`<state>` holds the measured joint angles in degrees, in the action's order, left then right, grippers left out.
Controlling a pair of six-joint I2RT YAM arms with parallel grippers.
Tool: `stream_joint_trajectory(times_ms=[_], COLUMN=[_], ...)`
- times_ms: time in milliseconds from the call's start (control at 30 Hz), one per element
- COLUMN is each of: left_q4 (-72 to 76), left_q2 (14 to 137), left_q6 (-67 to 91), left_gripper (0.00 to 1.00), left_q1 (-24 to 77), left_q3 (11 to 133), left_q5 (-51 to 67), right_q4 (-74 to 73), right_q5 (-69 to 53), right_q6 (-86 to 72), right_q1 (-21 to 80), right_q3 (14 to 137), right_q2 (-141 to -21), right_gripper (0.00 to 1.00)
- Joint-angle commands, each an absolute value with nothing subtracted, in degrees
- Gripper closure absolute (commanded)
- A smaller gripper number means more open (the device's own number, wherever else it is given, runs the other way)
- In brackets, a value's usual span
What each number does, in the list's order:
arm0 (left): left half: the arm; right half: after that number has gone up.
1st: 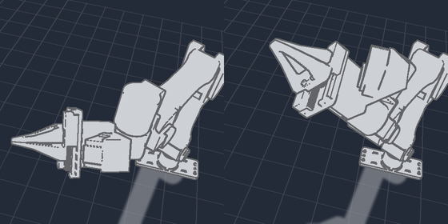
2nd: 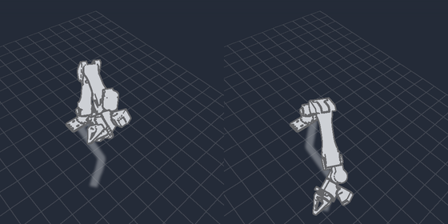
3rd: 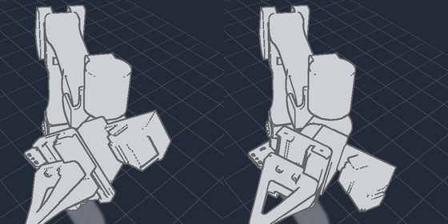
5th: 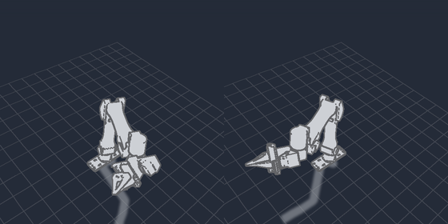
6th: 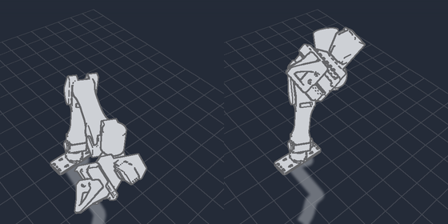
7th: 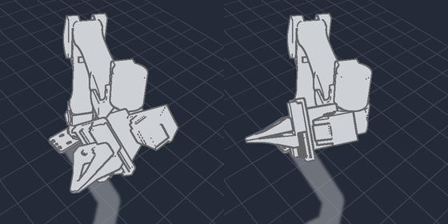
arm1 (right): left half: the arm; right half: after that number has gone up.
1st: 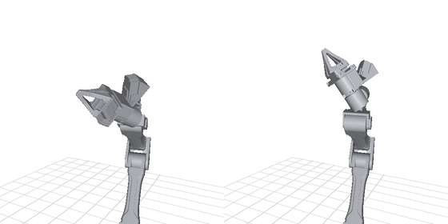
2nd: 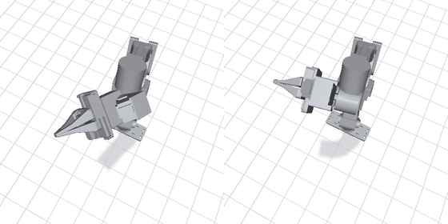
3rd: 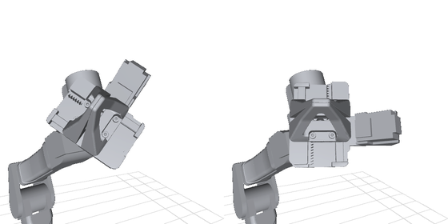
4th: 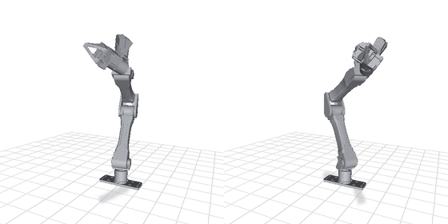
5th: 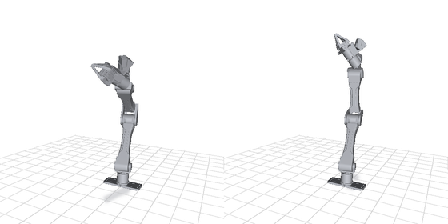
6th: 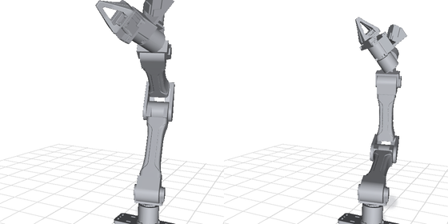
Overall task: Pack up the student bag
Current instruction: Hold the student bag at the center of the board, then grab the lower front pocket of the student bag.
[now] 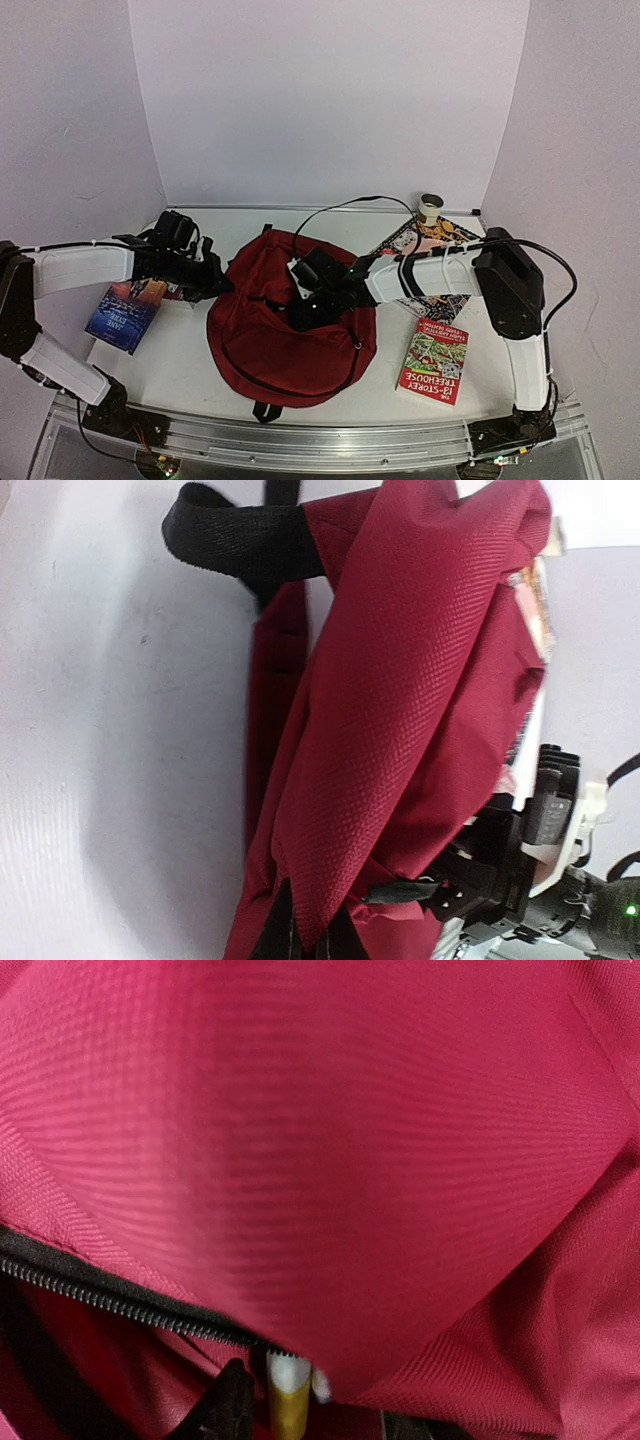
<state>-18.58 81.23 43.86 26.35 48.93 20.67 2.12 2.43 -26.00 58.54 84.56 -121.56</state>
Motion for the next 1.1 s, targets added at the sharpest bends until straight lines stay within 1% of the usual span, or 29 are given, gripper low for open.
stream_joint_trajectory(times_ms=[0,200,333,767,1067], left_q4=[-15.45,-15.34,-14.29,-11.49,-9.32], left_q2=[75.74,74.56,73.98,71.92,72.11], left_q6=[47.80,51.18,55.26,60.59,63.36], left_gripper=[1.00,1.00,1.00,1.00,1.00], left_q1=[26.34,26.37,26.37,28.33,32.57], left_q3=[49.74,48.12,45.45,41.78,41.88], left_q5=[22.12,21.74,21.70,23.62,22.74], right_q4=[-1.46,-4.43,-5.78,-7.99,-9.00], right_q5=[2.42,2.91,1.78,0.45,0.83], right_q6=[-25.23,-25.92,-25.48,-21.40,-20.14], right_q1=[59.44,60.63,61.60,65.12,65.45], right_q3=[84.72,85.98,88.71,102.86,105.88], right_q2=[-113.02,-107.74,-107.81,-119.46,-124.58], right_gripper=[0.56,0.52,0.52,0.55,0.55])
